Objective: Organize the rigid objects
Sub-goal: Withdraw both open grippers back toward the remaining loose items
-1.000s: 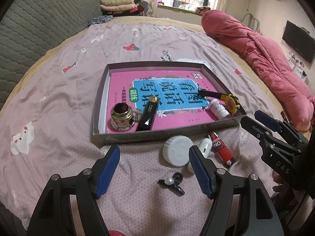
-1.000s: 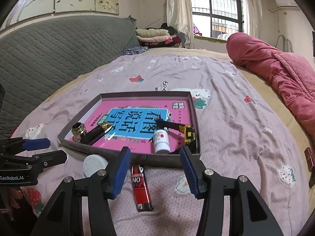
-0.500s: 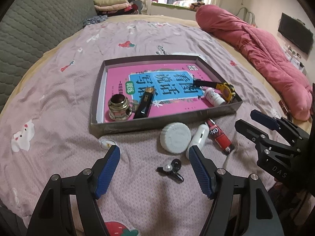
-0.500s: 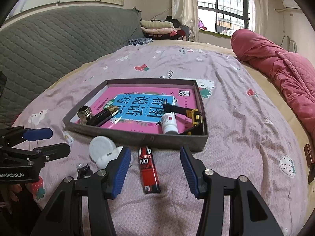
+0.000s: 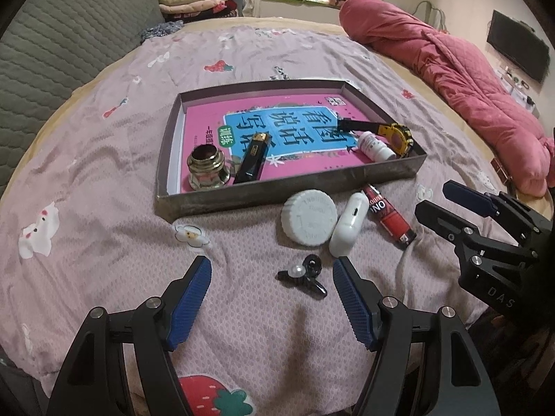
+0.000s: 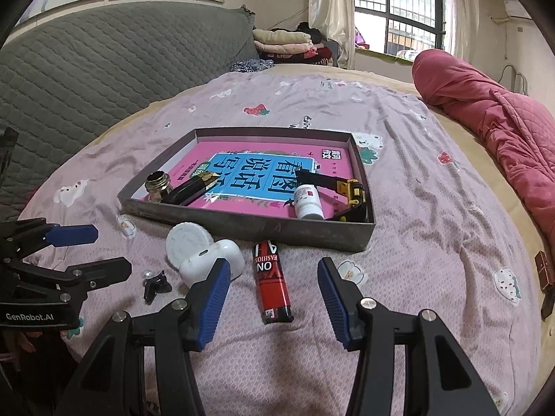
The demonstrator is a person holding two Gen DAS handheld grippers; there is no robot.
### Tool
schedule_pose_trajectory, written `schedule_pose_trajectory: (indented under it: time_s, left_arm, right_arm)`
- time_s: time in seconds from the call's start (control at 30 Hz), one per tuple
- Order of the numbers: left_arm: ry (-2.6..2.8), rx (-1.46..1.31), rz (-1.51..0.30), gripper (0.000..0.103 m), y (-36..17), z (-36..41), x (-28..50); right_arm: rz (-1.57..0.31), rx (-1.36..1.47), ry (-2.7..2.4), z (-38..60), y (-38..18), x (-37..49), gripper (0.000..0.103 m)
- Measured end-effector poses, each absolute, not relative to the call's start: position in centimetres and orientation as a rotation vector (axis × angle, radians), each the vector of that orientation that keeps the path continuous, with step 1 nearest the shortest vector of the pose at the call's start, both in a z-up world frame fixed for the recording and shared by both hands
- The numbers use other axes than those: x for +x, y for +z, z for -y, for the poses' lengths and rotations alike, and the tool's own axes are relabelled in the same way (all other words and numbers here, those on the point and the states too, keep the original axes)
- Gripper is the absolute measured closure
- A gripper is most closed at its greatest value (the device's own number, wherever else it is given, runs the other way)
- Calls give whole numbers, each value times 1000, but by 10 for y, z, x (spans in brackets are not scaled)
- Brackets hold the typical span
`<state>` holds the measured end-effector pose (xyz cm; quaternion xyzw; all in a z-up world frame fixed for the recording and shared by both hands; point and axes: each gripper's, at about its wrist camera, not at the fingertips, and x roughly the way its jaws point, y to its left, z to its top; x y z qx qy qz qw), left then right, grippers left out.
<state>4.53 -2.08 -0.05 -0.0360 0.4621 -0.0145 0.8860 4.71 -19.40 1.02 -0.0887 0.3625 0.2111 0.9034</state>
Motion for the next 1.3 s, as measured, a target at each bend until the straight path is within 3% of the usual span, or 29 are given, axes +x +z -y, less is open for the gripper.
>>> schedule_pose_trajectory:
  time_s: [1.3]
  left_arm:
    - [-60, -50, -1072, 29, -33, 35, 52]
  right_arm:
    - [-860, -252, 428, 187, -20, 56, 51]
